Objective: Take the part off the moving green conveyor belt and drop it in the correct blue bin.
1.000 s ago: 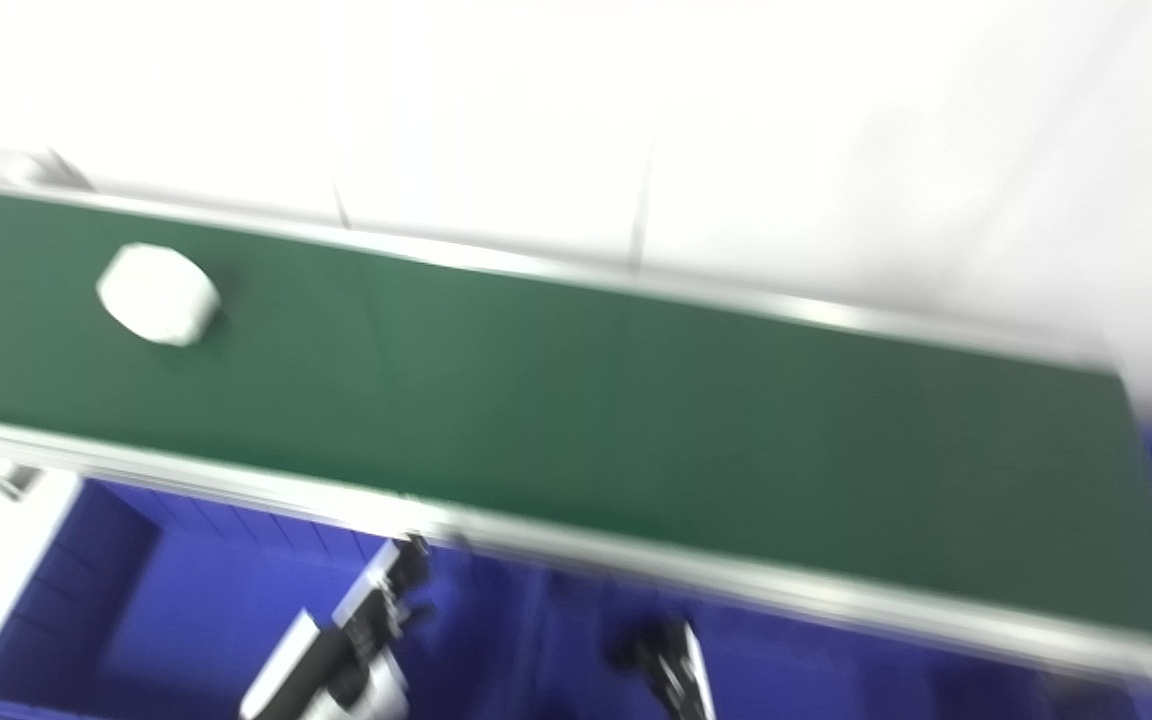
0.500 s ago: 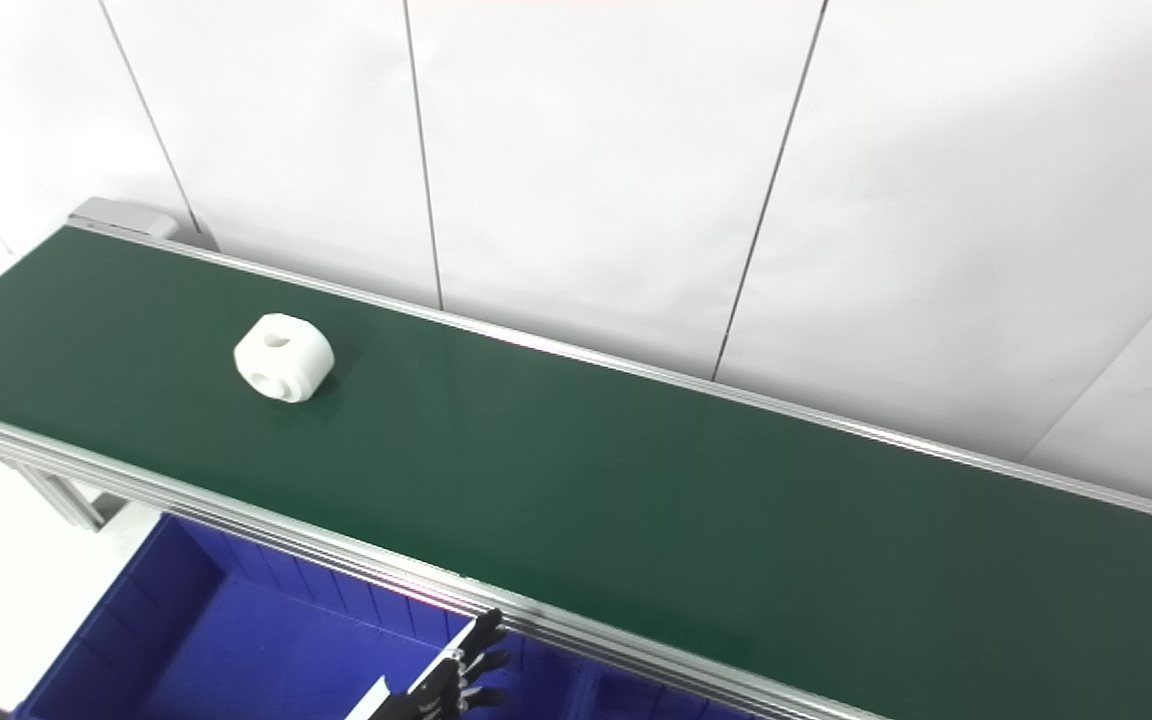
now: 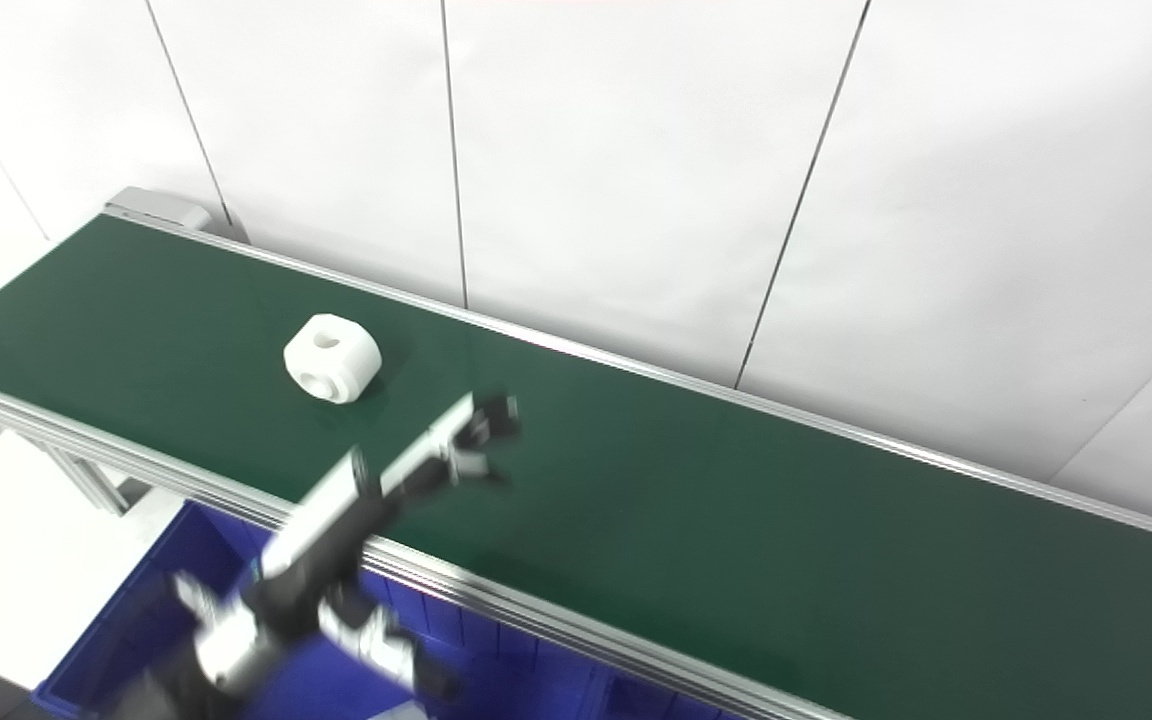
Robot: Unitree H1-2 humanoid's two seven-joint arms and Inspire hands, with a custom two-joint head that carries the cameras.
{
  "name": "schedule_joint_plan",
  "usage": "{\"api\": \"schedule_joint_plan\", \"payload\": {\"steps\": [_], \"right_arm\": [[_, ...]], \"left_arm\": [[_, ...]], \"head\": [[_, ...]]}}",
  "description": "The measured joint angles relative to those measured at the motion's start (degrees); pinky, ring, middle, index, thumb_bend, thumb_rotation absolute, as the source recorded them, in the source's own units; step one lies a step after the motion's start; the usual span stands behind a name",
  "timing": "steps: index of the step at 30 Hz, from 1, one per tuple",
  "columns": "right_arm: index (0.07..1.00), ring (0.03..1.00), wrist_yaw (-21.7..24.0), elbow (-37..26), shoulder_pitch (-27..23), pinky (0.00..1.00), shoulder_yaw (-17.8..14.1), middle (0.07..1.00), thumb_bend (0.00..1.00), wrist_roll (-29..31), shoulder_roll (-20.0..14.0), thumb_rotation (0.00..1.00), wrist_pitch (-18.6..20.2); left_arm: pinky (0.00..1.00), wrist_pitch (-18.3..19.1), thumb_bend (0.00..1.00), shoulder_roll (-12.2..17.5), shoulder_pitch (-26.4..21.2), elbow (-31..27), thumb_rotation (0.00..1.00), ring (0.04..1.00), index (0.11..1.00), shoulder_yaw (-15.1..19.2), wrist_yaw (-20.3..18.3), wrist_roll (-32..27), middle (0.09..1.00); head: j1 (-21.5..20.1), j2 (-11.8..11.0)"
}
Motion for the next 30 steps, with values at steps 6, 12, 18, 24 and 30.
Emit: {"api": "schedule_joint_plan", "payload": {"steps": [6, 12, 18, 24, 30], "right_arm": [[1.000, 0.978, 0.1, 0.4, -0.2, 1.00, -0.4, 1.000, 0.86, 0.1, 1.1, 1.00, 0.0], [1.000, 0.975, 1.2, 0.7, -0.2, 1.00, -0.6, 1.000, 0.85, 0.6, 1.1, 1.00, 0.0], [1.000, 0.975, 1.6, 0.7, -0.3, 1.00, -0.7, 1.000, 0.86, 0.6, 1.1, 1.00, 0.0], [1.000, 0.971, 2.2, 0.7, -0.1, 1.00, -0.9, 1.000, 0.86, 0.6, 1.1, 1.00, 0.0], [1.000, 0.966, 2.2, 0.7, 0.1, 1.00, -1.0, 1.000, 0.84, 0.5, 1.1, 1.00, 0.0]], "left_arm": [[0.81, 4.0, 1.00, 4.5, -12.5, 1.2, 0.31, 0.973, 0.928, 1.6, -3.7, 10.7, 0.973], [0.78, 3.4, 1.00, 10.7, -22.6, 10.2, 0.28, 0.914, 0.884, 0.6, -5.9, 21.9, 0.920], [0.77, 2.3, 1.00, 12.7, -30.0, 22.4, 0.32, 0.898, 0.881, -3.9, -7.0, 30.0, 0.910], [0.84, 1.7, 1.00, 13.3, -36.6, 32.4, 0.45, 0.907, 0.907, -7.5, -5.9, 37.1, 0.920], [0.83, 4.9, 1.00, 13.3, -38.6, 40.1, 0.47, 0.917, 0.926, -9.7, -5.1, 42.0, 0.926]], "head": [[0.1, 0.1], [0.2, 0.2], [0.3, 0.4], [0.4, 0.5], [-0.3, 1.1]]}}
